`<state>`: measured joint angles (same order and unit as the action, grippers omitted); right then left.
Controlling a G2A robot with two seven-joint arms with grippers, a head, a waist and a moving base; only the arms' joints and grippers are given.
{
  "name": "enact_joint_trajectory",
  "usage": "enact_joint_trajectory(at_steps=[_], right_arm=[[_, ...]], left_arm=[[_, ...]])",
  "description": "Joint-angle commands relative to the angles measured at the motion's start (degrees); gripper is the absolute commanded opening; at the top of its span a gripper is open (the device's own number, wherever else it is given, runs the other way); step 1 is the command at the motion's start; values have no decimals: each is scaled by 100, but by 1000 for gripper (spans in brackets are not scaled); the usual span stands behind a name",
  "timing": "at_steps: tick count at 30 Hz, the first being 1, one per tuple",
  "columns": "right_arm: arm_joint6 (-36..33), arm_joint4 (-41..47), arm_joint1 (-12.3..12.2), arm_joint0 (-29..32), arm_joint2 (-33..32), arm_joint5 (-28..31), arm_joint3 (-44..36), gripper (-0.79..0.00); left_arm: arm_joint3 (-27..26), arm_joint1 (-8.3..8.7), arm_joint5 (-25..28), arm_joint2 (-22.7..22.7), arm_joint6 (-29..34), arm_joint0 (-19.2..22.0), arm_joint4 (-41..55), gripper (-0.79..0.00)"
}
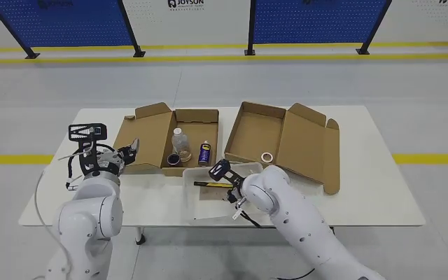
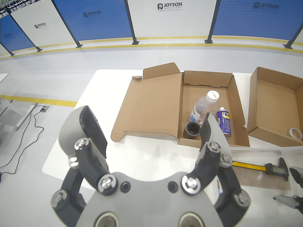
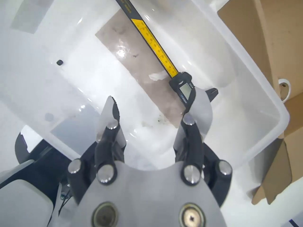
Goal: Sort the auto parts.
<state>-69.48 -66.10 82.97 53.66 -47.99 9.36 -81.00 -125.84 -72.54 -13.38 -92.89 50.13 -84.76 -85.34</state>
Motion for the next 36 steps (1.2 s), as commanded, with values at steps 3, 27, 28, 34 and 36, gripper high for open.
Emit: enact_joint_trajectory(at_steps=[3, 27, 28, 34, 36], right_arm=[[55, 13, 98, -331, 226, 10, 551, -219], [378, 388, 650, -1334, 1019, 147, 2565, -231], [382, 411, 661, -1346, 1022, 148, 2598, -234], [372, 614, 743, -1436, 1052, 259, 2815, -286], [355, 658, 765, -1464, 1061, 292, 2856, -277]], left_arm=[[0, 0, 0, 0, 0, 0, 0, 0], [0, 0, 0, 0, 0, 0, 0, 0], [0, 0, 0, 0, 0, 0, 0, 0], [0, 0, 0, 0, 0, 0, 0, 0], [0, 0, 0, 0, 0, 0, 0, 0]])
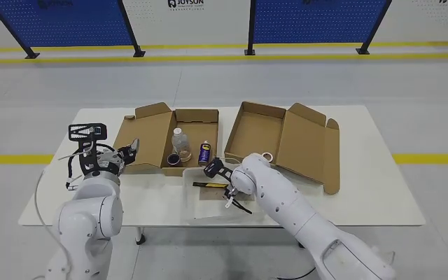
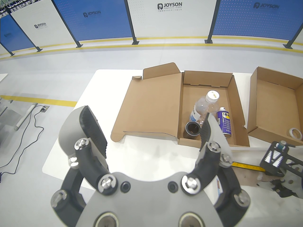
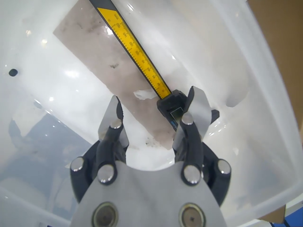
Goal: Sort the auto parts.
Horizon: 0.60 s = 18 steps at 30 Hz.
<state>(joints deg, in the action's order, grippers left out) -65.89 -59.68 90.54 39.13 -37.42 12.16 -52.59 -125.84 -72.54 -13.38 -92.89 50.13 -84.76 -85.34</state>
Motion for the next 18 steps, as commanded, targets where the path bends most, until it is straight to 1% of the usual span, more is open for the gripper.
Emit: enact_joint_trajectory(at_steps=[1, 2, 7, 10, 12, 13, 14, 16, 18], right_arm=[[-7, 40, 14, -12, 3, 25, 27, -277], [-14, 153, 24, -11, -27, 58, 43, -296], [-163, 318, 36, -22, -69, 137, -41, -302], [-239, 368, 32, -15, -96, 158, -170, -240], [-241, 310, 19, -17, -117, 119, -257, -175], [-242, 262, 10, -20, -129, 94, -287, -169], [-235, 164, -3, -32, -141, 50, -303, -191], [-222, 65, -16, -33, -150, 9, -276, -169], [-209, -34, -21, -34, -144, -23, -205, -185]], left_arm=[[0, 0, 0, 0, 0, 0, 0, 0], [0, 0, 0, 0, 0, 0, 0, 0], [0, 0, 0, 0, 0, 0, 0, 0], [0, 0, 0, 0, 0, 0, 0, 0], [0, 0, 0, 0, 0, 0, 0, 0], [0, 0, 0, 0, 0, 0, 0, 0], [0, 0, 0, 0, 0, 0, 0, 0], [0, 0, 0, 0, 0, 0, 0, 0], [0, 0, 0, 0, 0, 0, 0, 0]])
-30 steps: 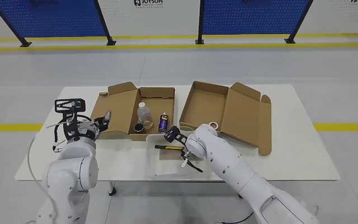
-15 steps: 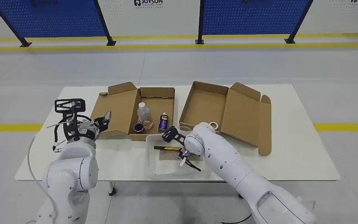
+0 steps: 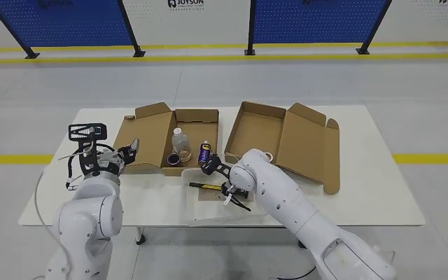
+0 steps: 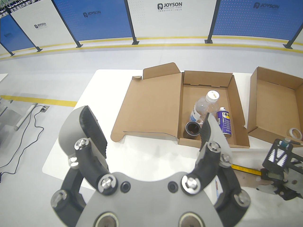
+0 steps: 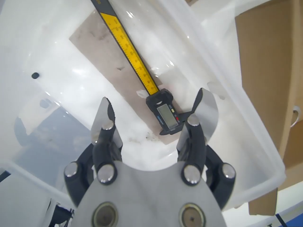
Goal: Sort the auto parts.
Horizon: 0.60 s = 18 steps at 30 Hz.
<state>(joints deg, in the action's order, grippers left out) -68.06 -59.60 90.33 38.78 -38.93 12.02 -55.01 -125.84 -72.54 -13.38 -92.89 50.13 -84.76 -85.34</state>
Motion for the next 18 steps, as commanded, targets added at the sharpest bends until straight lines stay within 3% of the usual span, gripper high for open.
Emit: enact_joint_trajectory(at_steps=[1, 8, 14, 18], right_arm=[[4, -74, 1, 1, 20, -5, 84, -188], [-9, 58, 41, -1, 39, 125, 282, -283], [-227, 172, 53, 20, 44, 227, 233, -302], [-467, 470, 37, 108, -47, 289, -11, -262]], left_arm=[[0, 0, 0, 0, 0, 0, 0, 0], [0, 0, 0, 0, 0, 0, 0, 0], [0, 0, 0, 0, 0, 0, 0, 0], [0, 0, 0, 0, 0, 0, 0, 0]])
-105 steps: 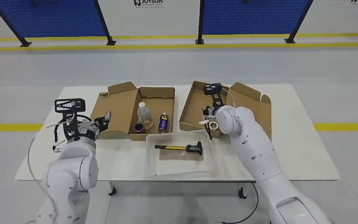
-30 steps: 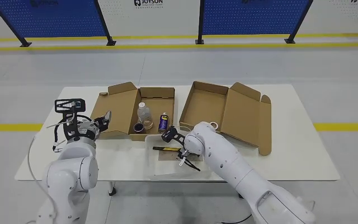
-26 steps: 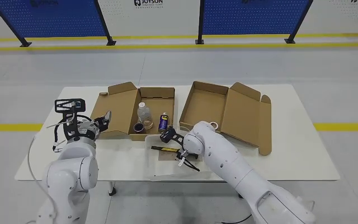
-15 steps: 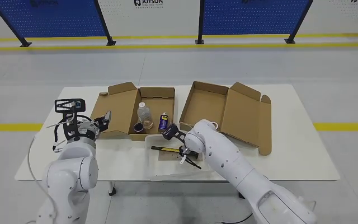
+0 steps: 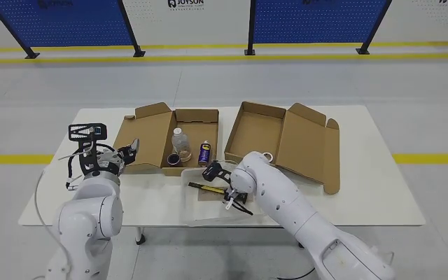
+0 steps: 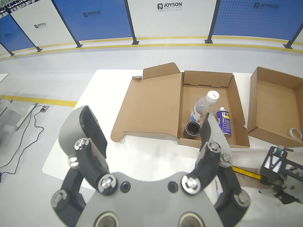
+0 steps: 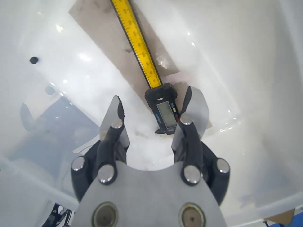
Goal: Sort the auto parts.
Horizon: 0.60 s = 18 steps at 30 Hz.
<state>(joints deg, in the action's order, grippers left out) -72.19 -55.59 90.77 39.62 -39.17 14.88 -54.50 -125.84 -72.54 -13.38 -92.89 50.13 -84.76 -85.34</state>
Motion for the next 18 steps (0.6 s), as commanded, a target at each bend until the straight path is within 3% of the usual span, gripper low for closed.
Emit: enact_joint_trajectory(at_steps=[1, 8, 12, 14, 18], right_arm=[[-126, 99, -17, 47, -44, -8, -138, -259], [-362, 44, -102, 201, -133, -82, -638, -172], [-260, -541, -140, 149, -44, -141, -654, -277], [-221, -582, -137, 121, -32, -98, -601, -256], [-173, -595, -99, 45, 34, -29, -325, -283]], left_arm=[[0, 0, 0, 0, 0, 0, 0, 0], [0, 0, 0, 0, 0, 0, 0, 0], [0, 0, 0, 0, 0, 0, 0, 0], [0, 0, 0, 0, 0, 0, 0, 0], [0, 0, 0, 0, 0, 0, 0, 0]])
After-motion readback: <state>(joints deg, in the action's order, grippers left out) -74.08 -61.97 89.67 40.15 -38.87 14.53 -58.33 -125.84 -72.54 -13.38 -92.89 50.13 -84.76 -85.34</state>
